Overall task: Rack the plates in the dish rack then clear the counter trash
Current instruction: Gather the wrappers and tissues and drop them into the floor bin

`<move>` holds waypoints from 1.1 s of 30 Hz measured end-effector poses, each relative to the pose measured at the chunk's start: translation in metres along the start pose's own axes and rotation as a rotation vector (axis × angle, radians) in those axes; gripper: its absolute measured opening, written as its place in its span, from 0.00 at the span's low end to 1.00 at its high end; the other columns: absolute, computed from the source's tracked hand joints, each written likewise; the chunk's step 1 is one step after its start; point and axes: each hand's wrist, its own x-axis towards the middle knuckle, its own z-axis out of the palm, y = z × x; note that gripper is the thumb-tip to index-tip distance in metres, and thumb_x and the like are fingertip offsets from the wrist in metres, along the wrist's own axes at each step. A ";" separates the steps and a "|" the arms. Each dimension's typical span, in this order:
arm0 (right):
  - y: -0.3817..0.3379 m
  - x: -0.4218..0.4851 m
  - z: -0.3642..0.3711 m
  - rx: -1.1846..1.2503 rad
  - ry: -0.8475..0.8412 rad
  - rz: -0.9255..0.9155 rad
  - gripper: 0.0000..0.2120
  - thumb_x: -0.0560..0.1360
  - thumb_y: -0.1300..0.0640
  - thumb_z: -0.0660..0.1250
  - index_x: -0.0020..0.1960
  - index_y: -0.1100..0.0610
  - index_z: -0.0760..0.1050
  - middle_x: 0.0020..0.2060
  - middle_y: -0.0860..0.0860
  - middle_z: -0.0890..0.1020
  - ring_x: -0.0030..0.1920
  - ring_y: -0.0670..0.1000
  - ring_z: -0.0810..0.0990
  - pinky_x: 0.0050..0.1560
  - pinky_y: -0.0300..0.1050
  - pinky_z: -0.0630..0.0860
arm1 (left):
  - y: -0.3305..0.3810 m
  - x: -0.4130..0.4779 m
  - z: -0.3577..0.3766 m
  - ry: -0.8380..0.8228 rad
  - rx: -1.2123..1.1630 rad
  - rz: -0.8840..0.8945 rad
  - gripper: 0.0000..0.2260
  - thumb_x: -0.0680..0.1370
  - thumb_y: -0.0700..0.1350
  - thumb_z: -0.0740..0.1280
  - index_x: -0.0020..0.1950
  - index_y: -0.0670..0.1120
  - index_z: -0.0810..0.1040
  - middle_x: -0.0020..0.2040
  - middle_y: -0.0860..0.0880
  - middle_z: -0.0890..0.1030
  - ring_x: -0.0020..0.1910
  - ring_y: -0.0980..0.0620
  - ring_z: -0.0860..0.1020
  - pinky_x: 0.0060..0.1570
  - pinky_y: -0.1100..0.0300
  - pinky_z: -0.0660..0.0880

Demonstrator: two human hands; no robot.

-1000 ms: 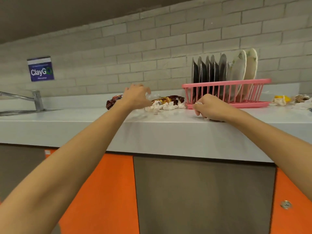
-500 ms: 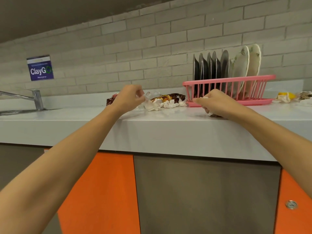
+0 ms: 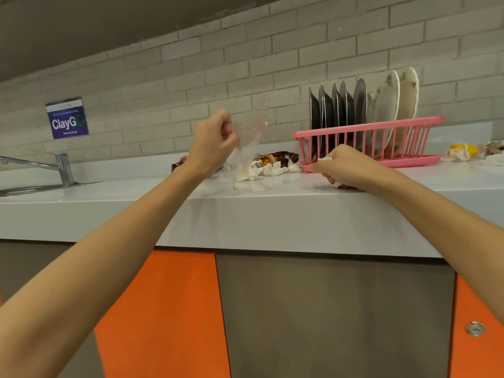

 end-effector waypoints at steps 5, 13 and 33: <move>-0.002 0.003 0.000 0.093 -0.045 -0.004 0.22 0.83 0.47 0.54 0.32 0.55 0.67 0.27 0.50 0.67 0.25 0.47 0.62 0.32 0.41 0.63 | 0.013 -0.016 0.019 -0.386 -0.057 -0.162 0.17 0.79 0.34 0.53 0.58 0.51 0.74 0.42 0.47 0.79 0.42 0.51 0.77 0.43 0.55 0.73; 0.010 0.003 -0.037 -0.045 -0.045 -0.094 0.08 0.80 0.57 0.63 0.44 0.56 0.77 0.38 0.50 0.76 0.33 0.48 0.70 0.31 0.39 0.69 | 0.022 -0.031 0.038 -0.743 -0.009 -0.227 0.13 0.82 0.56 0.60 0.42 0.51 0.75 0.41 0.56 0.74 0.42 0.54 0.71 0.41 0.60 0.66; 0.056 0.029 -0.028 -0.427 -0.232 -0.030 0.18 0.82 0.54 0.60 0.70 0.57 0.72 0.70 0.51 0.72 0.69 0.52 0.70 0.72 0.48 0.63 | 0.061 0.017 0.090 -0.114 -0.834 -0.522 0.20 0.72 0.23 0.54 0.43 0.43 0.79 0.41 0.47 0.78 0.37 0.53 0.77 0.43 0.51 0.82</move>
